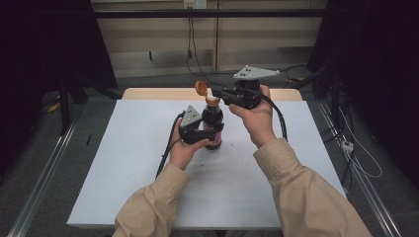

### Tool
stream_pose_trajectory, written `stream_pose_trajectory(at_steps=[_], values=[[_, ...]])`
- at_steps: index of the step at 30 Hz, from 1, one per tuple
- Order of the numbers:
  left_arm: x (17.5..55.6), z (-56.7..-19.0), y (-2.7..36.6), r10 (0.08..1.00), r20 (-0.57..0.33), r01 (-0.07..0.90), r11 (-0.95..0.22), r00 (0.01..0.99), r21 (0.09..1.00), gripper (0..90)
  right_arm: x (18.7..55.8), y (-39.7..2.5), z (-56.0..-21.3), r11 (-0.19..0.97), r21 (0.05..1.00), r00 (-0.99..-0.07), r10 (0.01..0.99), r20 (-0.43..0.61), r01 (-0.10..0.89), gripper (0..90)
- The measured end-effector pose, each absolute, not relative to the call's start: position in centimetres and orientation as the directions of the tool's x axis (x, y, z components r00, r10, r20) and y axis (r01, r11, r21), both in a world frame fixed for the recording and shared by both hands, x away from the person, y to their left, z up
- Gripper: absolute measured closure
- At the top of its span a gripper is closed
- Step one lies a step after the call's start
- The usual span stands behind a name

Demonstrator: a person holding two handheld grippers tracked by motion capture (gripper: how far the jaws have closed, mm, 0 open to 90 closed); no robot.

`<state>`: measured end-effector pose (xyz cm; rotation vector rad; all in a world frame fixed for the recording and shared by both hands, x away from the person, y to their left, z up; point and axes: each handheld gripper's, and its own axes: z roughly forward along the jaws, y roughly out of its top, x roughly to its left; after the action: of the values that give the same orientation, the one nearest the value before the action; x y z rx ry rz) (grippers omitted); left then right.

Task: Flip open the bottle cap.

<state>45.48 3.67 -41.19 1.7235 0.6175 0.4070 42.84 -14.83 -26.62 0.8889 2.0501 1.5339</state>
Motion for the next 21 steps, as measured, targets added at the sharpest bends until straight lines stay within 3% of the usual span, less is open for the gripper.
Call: stream_pose_trajectory(at_steps=[3, 5, 8, 15, 21], values=[[45.4, -41.1, 3.7, 0.603, -0.054, 0.190, -0.165, 0.796, 0.968, 29.5, 42.8, -14.8, -26.7, 0.179, 0.954, -0.697, 0.715, 0.042, 0.241, 89.7], [45.4, -41.1, 3.7, 0.604, -0.060, 0.196, -0.162, 0.795, 0.967, 29.3, 42.8, -14.8, -26.7, 0.174, 0.954, -0.693, 0.719, 0.045, 0.244, 81.0], [45.5, -41.0, 3.8, 0.605, -0.057, 0.198, -0.170, 0.795, 0.965, 29.1, 42.7, -15.0, -26.7, 0.165, 0.955, -0.691, 0.721, 0.053, 0.245, 77.1], [45.5, -40.9, 4.0, 0.598, -0.073, 0.214, -0.168, 0.798, 0.962, 28.3, 42.5, -15.6, -26.8, 0.151, 0.952, -0.685, 0.725, 0.076, 0.266, 57.2], [45.2, -40.6, 4.3, 0.592, -0.091, 0.232, -0.167, 0.801, 0.958, 25.3, 42.3, -16.0, -27.0, 0.138, 0.954, -0.664, 0.743, 0.079, 0.267, 49.1]])
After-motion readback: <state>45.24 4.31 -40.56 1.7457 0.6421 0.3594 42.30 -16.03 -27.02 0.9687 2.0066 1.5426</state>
